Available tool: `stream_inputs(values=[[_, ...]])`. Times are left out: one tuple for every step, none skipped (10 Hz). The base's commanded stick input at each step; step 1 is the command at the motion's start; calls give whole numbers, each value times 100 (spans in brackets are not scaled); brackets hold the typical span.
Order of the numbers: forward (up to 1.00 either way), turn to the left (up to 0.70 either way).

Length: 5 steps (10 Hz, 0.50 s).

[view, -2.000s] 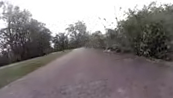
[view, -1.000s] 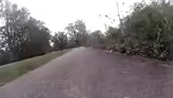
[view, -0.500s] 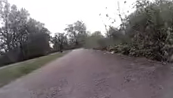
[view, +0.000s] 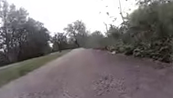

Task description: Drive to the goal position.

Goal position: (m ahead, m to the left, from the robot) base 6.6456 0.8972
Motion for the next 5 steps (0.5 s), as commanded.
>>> stream_inputs(values=[[70, 0], [70, 0], [70, 0], [70, 0], [70, 0]])
